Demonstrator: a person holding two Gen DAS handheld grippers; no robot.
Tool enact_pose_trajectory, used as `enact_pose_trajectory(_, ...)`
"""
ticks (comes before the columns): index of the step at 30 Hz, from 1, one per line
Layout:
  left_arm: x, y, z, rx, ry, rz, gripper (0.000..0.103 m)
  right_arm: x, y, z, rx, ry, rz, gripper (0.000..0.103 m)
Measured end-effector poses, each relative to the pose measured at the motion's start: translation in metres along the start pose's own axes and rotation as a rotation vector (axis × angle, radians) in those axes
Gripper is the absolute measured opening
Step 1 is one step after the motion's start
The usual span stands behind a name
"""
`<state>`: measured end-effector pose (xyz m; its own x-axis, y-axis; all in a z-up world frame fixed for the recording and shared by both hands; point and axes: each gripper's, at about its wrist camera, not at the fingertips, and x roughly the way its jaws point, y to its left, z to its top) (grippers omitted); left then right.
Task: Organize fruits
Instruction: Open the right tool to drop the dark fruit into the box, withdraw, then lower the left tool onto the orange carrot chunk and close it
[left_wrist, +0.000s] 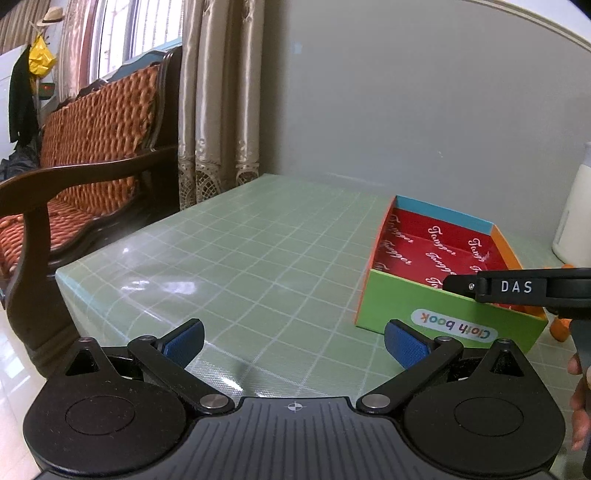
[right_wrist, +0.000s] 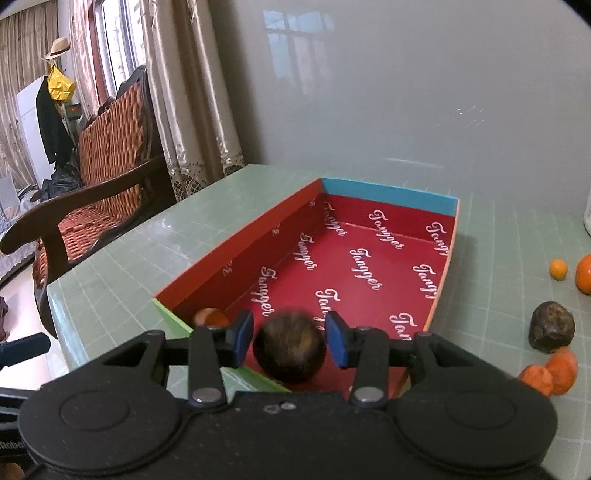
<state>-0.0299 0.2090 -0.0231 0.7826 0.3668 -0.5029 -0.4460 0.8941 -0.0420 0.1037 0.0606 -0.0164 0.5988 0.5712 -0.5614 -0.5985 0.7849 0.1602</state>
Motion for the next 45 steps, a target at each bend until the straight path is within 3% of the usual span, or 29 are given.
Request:
enact_pose_trajectory(3, 0.000, -0.004, 0.000, 0.008, -0.003, -0.006, 0.103, -0.003, -0.004, 0.000, 0.010, -0.015, 0.001, 0.051)
enact_pose_trajectory(7, -0.005, -0.012, -0.001, 0.029, -0.008, -0.015, 0.103, -0.020, -0.015, 0.002, 0.025, -0.062, -0.020, 0.052)
enact_pose_trajectory(10, -0.008, -0.018, 0.000, 0.039, -0.016, -0.019, 0.103, -0.035, -0.026, 0.002, 0.025, -0.099, -0.060, 0.061)
enact_pose_trajectory(19, -0.027, -0.067, 0.007, 0.137, -0.068, -0.099, 0.103, -0.099, -0.088, -0.018, 0.058, -0.206, -0.266, 0.072)
enact_pose_trajectory(21, -0.033, -0.085, 0.010, 0.167, -0.085, -0.136, 0.103, -0.112, -0.105, -0.026, 0.078, -0.231, -0.339, 0.084)
enact_pose_trajectory(29, -0.051, -0.174, 0.006, 0.323, -0.132, -0.326, 0.103, -0.162, -0.167, -0.062, 0.180, -0.285, -0.569, 0.084)
enact_pose_trajectory(34, -0.047, -0.222, -0.004, 0.382, -0.094, -0.410, 0.103, -0.193, -0.194, -0.086, 0.245, -0.302, -0.655, 0.086)
enact_pose_trajectory(41, -0.037, -0.256, -0.018, 0.446, -0.078, -0.425, 0.103, -0.224, -0.225, -0.114, 0.352, -0.322, -0.724, 0.089)
enact_pose_trajectory(45, -0.022, -0.267, -0.020, 0.447, -0.029, -0.426, 0.103, -0.231, -0.237, -0.126, 0.389, -0.319, -0.734, 0.091)
